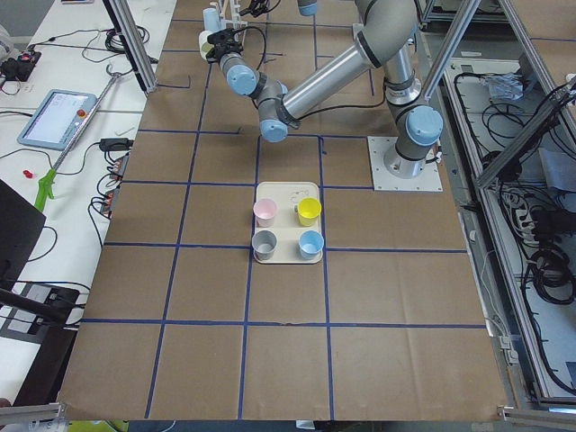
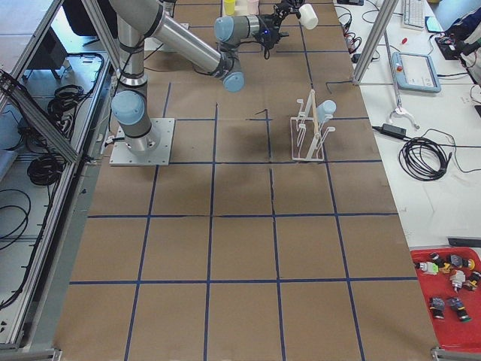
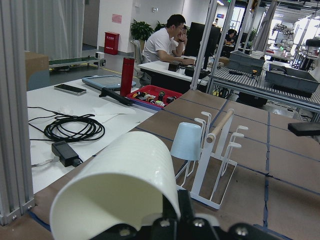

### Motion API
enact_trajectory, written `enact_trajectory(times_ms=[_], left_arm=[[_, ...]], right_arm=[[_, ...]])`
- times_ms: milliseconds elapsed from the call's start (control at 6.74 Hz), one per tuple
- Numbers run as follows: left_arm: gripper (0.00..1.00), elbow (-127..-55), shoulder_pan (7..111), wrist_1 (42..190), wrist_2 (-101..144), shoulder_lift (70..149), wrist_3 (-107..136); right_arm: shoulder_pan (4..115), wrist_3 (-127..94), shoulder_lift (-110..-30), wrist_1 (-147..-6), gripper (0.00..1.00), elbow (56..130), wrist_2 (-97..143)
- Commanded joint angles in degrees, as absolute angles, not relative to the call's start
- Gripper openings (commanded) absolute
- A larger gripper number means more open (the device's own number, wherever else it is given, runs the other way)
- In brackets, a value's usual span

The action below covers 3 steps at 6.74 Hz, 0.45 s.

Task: Transfer IKEA cup to right arm and place on rack

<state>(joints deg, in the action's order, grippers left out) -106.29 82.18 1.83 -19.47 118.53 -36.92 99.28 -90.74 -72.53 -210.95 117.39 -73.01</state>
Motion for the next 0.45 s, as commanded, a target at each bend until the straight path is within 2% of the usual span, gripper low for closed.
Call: enact_trajectory(times_ms=[0, 297], left_arm=[[0.04, -108.99, 84.97, -19.60, -20.30, 121.62, -21.69], [0.06, -109.60, 87.62, -26.08, -21.61, 122.69, -17.86]], right_arm=[[99.40, -90.88, -71.55, -209.80, 1.00, 117.25, -72.86], [100.10, -90.88, -68.48, -209.80, 1.00, 116.38, -72.77]])
